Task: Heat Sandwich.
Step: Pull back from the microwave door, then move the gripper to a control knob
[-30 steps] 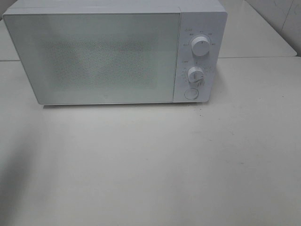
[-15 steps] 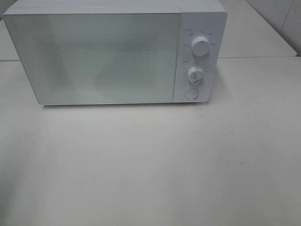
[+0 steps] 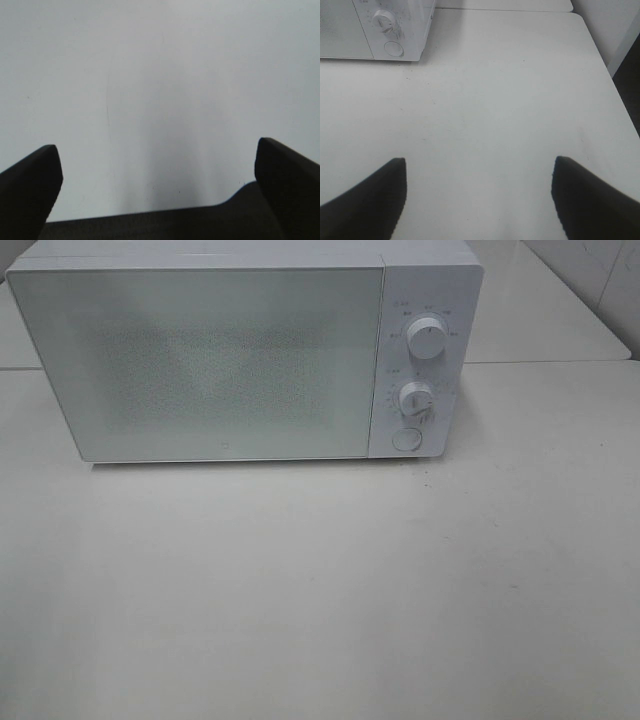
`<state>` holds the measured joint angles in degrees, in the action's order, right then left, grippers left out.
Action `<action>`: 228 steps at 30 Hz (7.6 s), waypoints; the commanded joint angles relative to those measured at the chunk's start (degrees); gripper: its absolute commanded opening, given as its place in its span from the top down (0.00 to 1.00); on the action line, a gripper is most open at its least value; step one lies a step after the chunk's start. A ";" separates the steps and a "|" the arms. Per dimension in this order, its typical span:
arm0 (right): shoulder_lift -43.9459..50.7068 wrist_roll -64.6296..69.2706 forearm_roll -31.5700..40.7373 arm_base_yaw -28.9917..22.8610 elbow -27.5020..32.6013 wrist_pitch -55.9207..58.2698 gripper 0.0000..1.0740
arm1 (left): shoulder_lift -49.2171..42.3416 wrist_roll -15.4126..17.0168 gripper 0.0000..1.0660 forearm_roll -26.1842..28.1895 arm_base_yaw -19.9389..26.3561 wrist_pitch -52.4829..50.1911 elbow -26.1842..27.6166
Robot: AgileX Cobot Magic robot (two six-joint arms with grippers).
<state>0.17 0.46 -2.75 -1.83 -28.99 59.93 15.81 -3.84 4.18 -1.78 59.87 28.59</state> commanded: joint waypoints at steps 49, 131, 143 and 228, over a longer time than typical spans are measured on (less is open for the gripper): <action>1.55 -0.46 0.23 0.17 0.06 -0.57 0.29 | -17.53 0.23 0.05 -0.11 0.23 -0.97 -0.23; -60.22 -0.46 0.29 0.17 0.34 -67.95 0.29 | -17.53 0.23 0.05 -0.11 0.23 -0.97 -0.23; -71.56 -9.40 12.43 -5.16 9.80 -97.46 0.29 | -17.53 0.23 0.05 -0.11 0.23 -0.97 -0.23; -119.75 -13.01 39.99 -31.51 -17.07 -126.68 0.29 | -17.53 0.23 0.05 -0.11 0.23 -0.97 -0.23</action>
<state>-119.58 -12.03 38.50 -34.38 -44.86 -66.06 -0.23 -3.84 4.07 -1.78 59.82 28.53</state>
